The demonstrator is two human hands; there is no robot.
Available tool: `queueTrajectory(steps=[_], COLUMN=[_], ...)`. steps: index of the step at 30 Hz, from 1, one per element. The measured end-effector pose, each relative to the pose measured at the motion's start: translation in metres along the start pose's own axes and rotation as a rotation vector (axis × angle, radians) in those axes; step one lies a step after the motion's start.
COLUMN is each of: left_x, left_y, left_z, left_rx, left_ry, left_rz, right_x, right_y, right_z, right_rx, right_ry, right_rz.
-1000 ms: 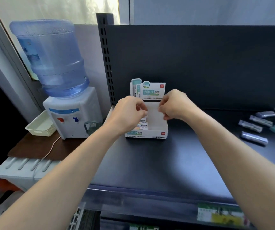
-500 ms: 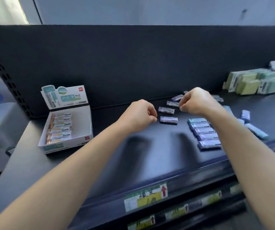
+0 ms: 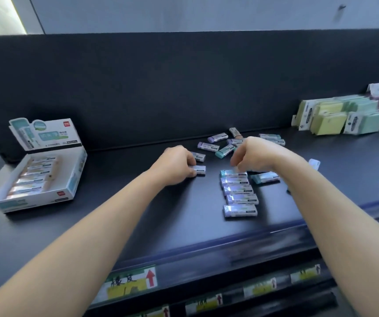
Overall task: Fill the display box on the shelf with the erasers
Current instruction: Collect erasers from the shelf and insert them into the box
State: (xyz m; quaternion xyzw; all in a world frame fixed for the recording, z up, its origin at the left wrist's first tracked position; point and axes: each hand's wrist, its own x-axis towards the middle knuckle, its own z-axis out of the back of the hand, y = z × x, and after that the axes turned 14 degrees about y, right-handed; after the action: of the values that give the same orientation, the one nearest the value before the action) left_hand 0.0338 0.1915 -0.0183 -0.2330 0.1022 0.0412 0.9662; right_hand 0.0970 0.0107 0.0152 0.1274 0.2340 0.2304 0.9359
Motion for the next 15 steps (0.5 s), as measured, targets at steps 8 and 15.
queueTrajectory(steps=[8,15], left_x=[-0.005,-0.03], left_y=[-0.005,0.015], left_z=[-0.001,0.016], left_rx=[-0.046,-0.159], left_ry=[-0.042,-0.138], left_rz=[0.064,0.113], right_x=[0.015,0.034], right_y=[0.001,0.03], right_z=[0.003,0.0], right_rx=[-0.18,-0.125], right_ry=[0.155,0.064], right_rz=[0.098,0.231])
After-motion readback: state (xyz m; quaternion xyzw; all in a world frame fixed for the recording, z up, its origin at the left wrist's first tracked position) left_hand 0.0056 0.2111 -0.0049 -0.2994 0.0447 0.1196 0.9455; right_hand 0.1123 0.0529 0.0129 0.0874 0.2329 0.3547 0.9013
